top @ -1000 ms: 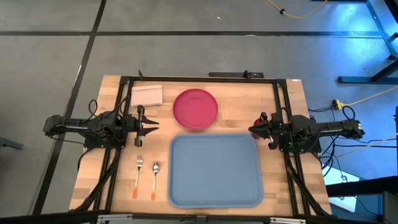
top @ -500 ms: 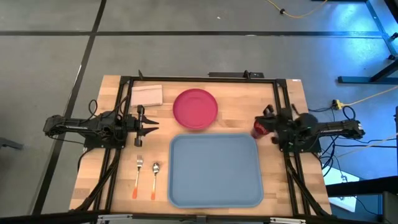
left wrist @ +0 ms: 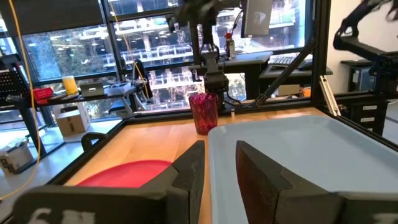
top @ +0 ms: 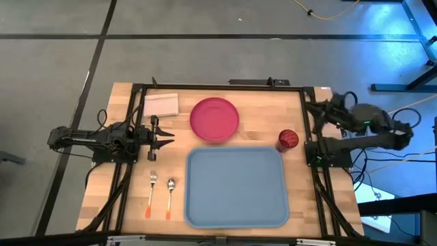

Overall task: Pick and place plate/cup/fork/spoon on tray
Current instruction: Put the red cup on the top right of the blue tray

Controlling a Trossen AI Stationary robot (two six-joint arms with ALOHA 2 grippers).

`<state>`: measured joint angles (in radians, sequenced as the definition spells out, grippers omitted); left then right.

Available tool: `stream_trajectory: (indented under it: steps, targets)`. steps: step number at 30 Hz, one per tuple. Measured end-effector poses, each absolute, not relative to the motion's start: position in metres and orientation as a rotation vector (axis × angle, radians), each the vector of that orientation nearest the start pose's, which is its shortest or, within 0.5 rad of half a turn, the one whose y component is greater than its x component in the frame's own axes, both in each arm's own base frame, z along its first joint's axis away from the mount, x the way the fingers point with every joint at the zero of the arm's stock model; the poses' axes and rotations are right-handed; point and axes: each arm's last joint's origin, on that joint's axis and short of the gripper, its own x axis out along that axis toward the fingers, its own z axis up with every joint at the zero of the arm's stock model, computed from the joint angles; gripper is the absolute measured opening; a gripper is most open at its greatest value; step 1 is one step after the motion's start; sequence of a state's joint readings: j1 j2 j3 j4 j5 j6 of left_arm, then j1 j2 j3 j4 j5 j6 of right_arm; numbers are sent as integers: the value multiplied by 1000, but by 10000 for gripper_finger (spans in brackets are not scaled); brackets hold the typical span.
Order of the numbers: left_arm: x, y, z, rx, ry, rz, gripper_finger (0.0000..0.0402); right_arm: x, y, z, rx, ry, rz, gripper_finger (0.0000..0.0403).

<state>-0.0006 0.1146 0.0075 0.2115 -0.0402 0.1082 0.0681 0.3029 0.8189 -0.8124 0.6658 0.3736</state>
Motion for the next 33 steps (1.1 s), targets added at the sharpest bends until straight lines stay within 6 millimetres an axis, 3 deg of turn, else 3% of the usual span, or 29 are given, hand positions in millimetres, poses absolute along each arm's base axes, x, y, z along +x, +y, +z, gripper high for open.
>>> stream_trajectory:
  steps: [2, 4, 10, 19, 25, 33]
  targets:
    - [104, 1, 177, 106, -102, 46, 84, 39, -16, 326, 323, 267, -698, 26]
    - [104, 1, 177, 106, -102, 45, 84, 44, -14, 330, 377, 315, -642, 26]
    - [104, 1, 177, 106, -102, 45, 84, 73, -8, 366, 381, 391, -514, 26]
    - [104, 1, 177, 106, -102, 45, 84, 107, -4, 396, 285, 910, -600, 26]
    - [104, 1, 177, 106, -102, 45, 84, 130, -1, 391, 213, 1069, -525, 26]
    - [104, 1, 177, 106, -102, 45, 84, 144, 2, 356, 278, 1217, -529, 26]
